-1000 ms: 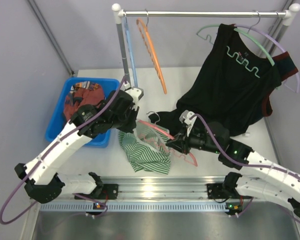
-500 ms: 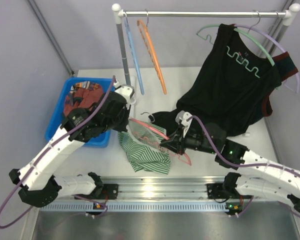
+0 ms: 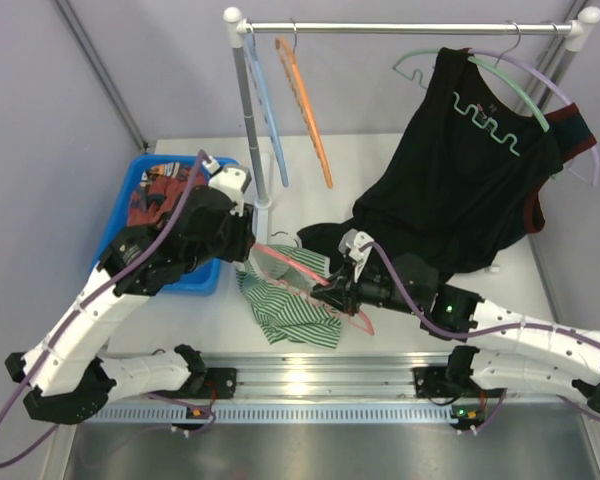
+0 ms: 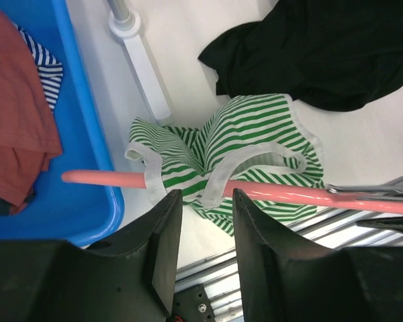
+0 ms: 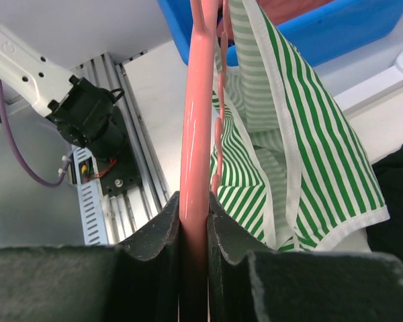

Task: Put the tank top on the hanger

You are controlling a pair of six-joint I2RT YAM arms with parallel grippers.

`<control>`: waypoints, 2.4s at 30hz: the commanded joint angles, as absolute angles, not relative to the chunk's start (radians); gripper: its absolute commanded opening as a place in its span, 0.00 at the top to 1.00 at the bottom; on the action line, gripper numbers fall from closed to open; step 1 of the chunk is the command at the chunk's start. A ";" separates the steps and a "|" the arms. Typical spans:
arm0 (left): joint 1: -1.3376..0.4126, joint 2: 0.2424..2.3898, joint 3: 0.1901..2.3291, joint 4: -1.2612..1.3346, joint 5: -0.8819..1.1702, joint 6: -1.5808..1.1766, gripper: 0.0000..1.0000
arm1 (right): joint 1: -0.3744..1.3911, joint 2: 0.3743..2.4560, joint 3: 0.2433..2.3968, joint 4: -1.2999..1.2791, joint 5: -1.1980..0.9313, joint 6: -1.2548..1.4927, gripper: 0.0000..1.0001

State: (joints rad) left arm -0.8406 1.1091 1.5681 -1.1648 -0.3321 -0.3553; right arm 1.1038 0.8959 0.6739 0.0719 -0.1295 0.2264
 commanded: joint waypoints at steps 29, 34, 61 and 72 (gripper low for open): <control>-0.844 0.801 1.074 -0.529 0.026 -0.279 0.55 | 1.121 1.000 0.738 0.230 -0.137 0.273 1.00; -0.847 0.798 1.028 -0.474 0.012 -0.268 0.55 | 1.121 1.006 0.741 0.236 -0.138 0.279 1.00; -0.931 0.854 0.937 -0.290 -0.179 -0.245 0.68 | 1.121 1.029 0.742 0.302 -0.133 0.308 1.00; -0.956 0.888 0.988 -0.342 -0.225 -0.166 1.00 | 1.121 1.022 0.791 0.192 -0.080 0.334 0.96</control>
State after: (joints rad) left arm -0.9497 0.8898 0.9417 -0.3943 -0.2035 -0.1543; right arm 1.1061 1.0374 0.6937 0.1020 -0.0948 0.3450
